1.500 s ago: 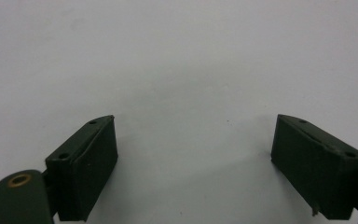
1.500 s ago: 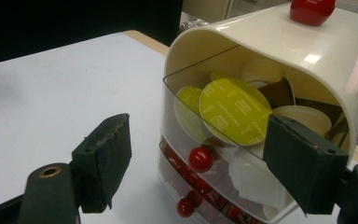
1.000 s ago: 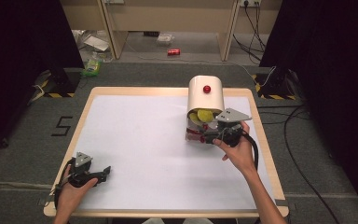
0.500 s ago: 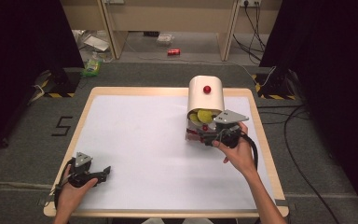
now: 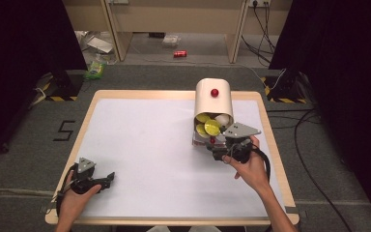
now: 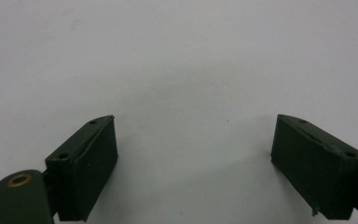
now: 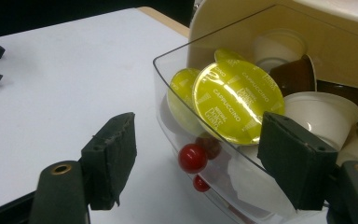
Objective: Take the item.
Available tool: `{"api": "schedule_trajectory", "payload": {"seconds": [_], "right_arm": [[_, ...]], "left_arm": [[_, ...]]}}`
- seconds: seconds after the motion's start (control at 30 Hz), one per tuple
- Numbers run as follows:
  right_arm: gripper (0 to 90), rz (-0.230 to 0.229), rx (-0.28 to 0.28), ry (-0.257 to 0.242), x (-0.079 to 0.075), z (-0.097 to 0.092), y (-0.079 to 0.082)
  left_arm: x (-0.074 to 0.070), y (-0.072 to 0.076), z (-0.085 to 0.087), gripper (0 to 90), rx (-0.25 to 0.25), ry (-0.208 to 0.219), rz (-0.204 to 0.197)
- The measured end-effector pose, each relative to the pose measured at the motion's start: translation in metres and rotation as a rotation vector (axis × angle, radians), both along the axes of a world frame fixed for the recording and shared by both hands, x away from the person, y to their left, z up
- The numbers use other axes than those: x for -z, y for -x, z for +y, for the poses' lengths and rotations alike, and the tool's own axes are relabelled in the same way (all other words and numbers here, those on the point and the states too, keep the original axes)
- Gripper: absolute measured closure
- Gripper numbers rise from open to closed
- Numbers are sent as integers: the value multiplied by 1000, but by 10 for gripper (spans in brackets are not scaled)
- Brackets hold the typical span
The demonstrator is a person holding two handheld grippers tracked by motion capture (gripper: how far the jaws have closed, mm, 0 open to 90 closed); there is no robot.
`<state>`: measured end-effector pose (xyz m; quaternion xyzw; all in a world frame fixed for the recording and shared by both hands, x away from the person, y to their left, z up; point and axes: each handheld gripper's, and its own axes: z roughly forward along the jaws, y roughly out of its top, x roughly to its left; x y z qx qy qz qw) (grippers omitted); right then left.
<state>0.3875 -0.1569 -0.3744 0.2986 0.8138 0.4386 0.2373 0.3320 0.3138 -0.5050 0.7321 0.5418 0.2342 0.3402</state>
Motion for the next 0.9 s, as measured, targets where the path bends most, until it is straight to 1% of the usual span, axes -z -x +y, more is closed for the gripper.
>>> {"api": "schedule_trajectory", "payload": {"seconds": [0.13, 0.43, 0.63, 0.9], "right_arm": [[287, -5, 0, 3, 1, 0, 3], [291, -14, -11, 25, 1, 0, 17], [292, -22, -15, 39, 2, 1, 21], [292, -15, -21, 50, 2, 1, 25]], "left_arm": [[0, 0, 0, 137, 0, 0, 0], [0, 0, 0, 137, 0, 0, 0], [0, 0, 0, 137, 0, 0, 0], [0, 0, 0, 137, 0, 0, 0]]}}
